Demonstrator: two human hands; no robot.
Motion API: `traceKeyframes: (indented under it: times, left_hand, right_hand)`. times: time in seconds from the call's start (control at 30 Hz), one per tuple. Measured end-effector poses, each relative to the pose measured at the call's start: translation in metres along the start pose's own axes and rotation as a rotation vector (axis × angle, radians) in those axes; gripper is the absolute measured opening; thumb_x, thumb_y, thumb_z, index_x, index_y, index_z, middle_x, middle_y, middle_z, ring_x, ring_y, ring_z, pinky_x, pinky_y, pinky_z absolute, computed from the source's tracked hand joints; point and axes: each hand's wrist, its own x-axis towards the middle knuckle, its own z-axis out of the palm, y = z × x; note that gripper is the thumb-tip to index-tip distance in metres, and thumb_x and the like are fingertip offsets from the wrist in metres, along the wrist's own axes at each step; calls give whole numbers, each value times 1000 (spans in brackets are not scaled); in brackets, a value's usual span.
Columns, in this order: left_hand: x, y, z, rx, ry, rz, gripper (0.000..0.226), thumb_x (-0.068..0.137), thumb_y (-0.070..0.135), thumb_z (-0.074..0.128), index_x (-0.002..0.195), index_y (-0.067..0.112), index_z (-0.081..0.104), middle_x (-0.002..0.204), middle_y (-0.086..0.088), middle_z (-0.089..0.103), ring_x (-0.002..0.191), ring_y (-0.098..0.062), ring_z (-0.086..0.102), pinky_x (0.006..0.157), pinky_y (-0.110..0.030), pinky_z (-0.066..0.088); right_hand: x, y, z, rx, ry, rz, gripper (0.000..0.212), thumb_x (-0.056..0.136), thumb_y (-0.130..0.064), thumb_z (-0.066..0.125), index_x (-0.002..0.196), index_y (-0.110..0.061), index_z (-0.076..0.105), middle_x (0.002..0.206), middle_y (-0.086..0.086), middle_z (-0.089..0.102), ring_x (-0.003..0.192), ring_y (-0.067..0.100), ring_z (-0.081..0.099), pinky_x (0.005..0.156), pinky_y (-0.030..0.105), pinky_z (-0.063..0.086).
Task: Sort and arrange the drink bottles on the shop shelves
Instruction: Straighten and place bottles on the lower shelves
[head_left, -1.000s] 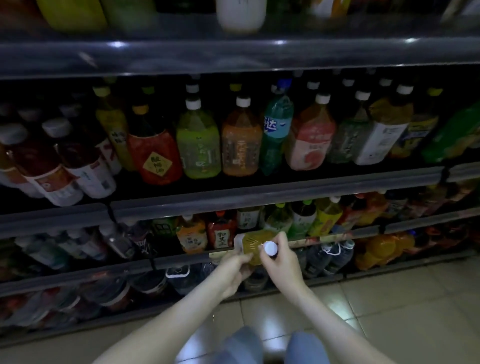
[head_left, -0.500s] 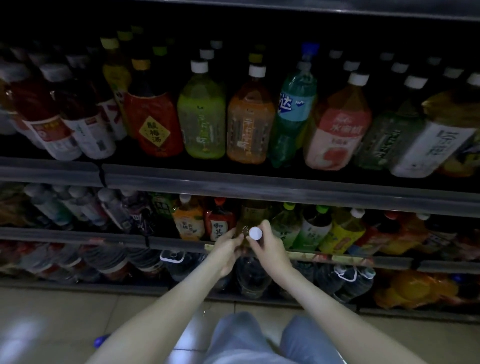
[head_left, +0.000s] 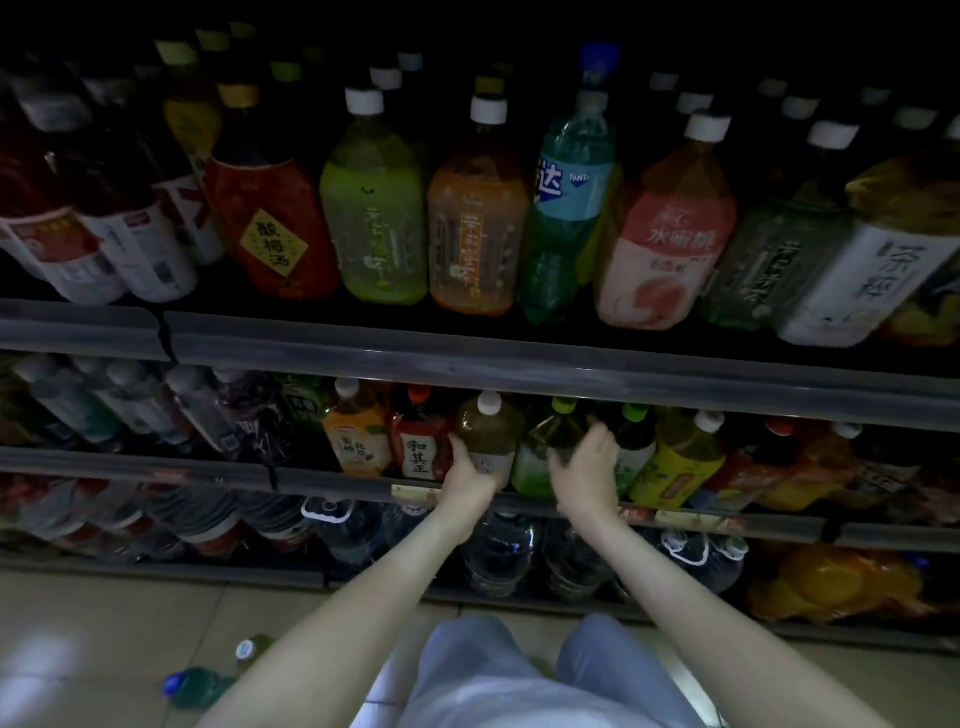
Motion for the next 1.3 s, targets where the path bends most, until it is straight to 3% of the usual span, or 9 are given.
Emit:
traceKeyframes:
  times: [0.17,0.27,0.37,0.5,0.6,0.8,1.0,1.13,1.3]
  left_hand:
    - [0,-2,1,50,-50,9,107,86,23,61,147,27,-26,160,-8,10,144,-26,20,117,-43,26]
    - [-7,-7,6,287,76,161,97,88,10,59,152,19,-12,160,-12,8,144,-26,21,117,-38,25]
    - [-13,-3,6,585,128,324,82,91,15,56,154,15,3,161,-12,-5,147,-30,12,117,-37,25]
    - [-23,2,-5,1155,-3,511,80,95,22,51,154,21,-3,160,-15,-10,148,-29,-8,120,-42,0]
    - [-26,6,-12,1298,-54,521,82,95,24,50,153,25,-8,160,-12,-13,147,-27,-13,119,-46,-6]
    - [-32,18,-5,1168,-136,509,87,93,36,56,154,22,-5,161,-10,-5,149,-22,-7,120,-42,-3]
    - [-57,27,0,842,-256,583,92,85,32,69,154,21,9,160,-5,16,147,-17,14,119,-31,16]
    - [-84,32,-15,678,-386,397,122,58,56,83,152,20,15,154,4,30,139,-12,29,116,-32,26]
    - [-134,60,-52,556,-377,304,94,59,50,85,138,27,39,127,12,56,115,-6,52,97,-23,42]
  right_hand:
    - [23,-14,-2,-157,-186,-135,63,93,-33,59,148,-24,29,151,13,18,138,37,17,110,45,27]
    - [23,-7,-3,-165,-171,-190,47,95,-30,58,139,-26,44,147,11,21,132,36,34,105,40,38]
    - [23,4,-6,-221,-213,-236,63,96,-24,56,150,-32,23,151,11,18,133,36,37,100,42,45]
    - [35,-2,-13,-268,-249,-161,73,96,-27,57,153,-28,11,156,12,13,138,38,28,103,44,41]
    - [40,-9,-21,-319,-255,-177,64,97,-31,53,151,-24,19,151,15,29,136,35,32,102,43,41]
    - [-2,5,-33,-362,-252,-388,33,98,-35,49,122,-14,42,108,12,51,87,34,58,65,39,49]
    - [-51,4,-48,-262,-336,-508,27,94,-29,56,115,-14,48,106,5,54,88,25,59,66,37,47]
    - [-81,-19,-77,-220,-344,-506,23,90,-39,58,101,-21,49,93,-3,61,81,20,60,66,36,47]
    - [-109,-74,-110,-128,-353,-458,21,84,-42,62,92,-30,47,81,-11,60,77,14,60,65,33,49]
